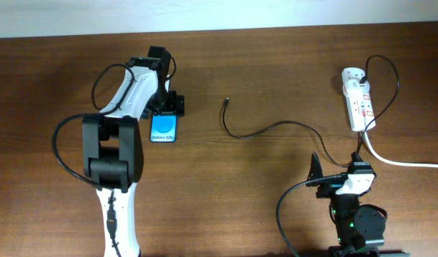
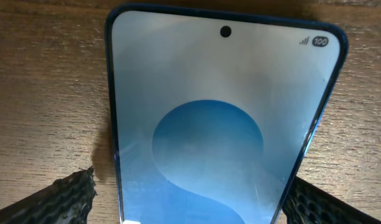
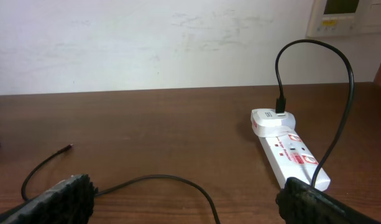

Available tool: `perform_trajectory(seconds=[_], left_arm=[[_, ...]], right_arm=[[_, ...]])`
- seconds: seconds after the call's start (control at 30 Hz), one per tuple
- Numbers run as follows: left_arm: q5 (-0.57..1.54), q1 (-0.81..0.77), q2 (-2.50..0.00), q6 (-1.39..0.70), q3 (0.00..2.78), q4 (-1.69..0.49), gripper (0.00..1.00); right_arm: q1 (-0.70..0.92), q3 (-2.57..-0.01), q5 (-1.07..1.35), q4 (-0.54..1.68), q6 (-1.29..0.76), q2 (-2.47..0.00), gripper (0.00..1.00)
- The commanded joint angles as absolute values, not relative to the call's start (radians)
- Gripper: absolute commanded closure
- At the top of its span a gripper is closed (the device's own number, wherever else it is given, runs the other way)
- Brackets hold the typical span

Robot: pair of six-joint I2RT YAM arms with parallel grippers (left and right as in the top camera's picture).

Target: Plug charger to phone and switch on socket

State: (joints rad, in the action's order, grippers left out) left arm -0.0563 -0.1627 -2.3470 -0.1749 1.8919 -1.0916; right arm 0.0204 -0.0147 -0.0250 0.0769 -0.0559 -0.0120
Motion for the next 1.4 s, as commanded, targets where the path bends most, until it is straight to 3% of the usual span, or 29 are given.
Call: perform_trajectory(seconds=[0.0, 0.37, 0.4, 0.47, 0.73, 1.07, 1.17, 1.23, 1.27, 1.33, 1.37], left_arm=[[-0.048, -0.164, -2.358, -0.168, 1.849, -1.074, 0.01], [-0.041, -0.164, -2.358, -0.243, 1.848, -1.075, 0.17], [-0.041, -0.164, -2.358, -0.243, 1.848, -1.078, 0.24], [-0.041, -0.164, -2.358, -0.242, 1.848, -1.085, 0.28], [-0.041, -0.163, -2.354, -0.243, 1.921, -1.151, 0.29], [0.095, -0.163, -2.354, -0.303, 2.277, -1.363, 0.32], [0.223, -0.163, -2.354, -0.303, 2.302, -1.375, 0.44], [0.321, -0.163, -2.354, -0.345, 2.302, -1.374, 0.72], [0.347, -0.163, -2.354, -0.374, 2.302, -1.372, 0.75], [0.424, -0.163, -2.354, -0.43, 2.302, -1.37, 0.93], [0.448, -0.163, -2.354, -0.45, 2.302, -1.37, 0.97]], right_arm=[[0.028, -0.006, -0.019, 0.079, -0.06, -0.004, 0.02], [0.028, -0.006, -0.019, 0.079, -0.06, -0.004, 0.02], [0.028, -0.006, -0.019, 0.079, -0.06, -0.004, 0.02], [0.028, -0.006, -0.019, 0.079, -0.06, -0.004, 0.02], [0.028, -0.006, -0.019, 0.079, -0.06, -0.004, 0.02], [0.028, -0.006, -0.019, 0.079, -0.06, -0.004, 0.02], [0.028, -0.006, -0.019, 0.079, -0.06, -0.004, 0.02], [0.028, -0.006, -0.019, 0.079, -0.06, -0.004, 0.02], [0.027, -0.006, -0.021, 0.079, -0.059, -0.004, 0.02], [0.026, -0.006, -0.053, 0.063, -0.06, -0.004, 0.02], [0.026, -0.006, -0.046, 0.063, -0.063, -0.004, 0.02]])
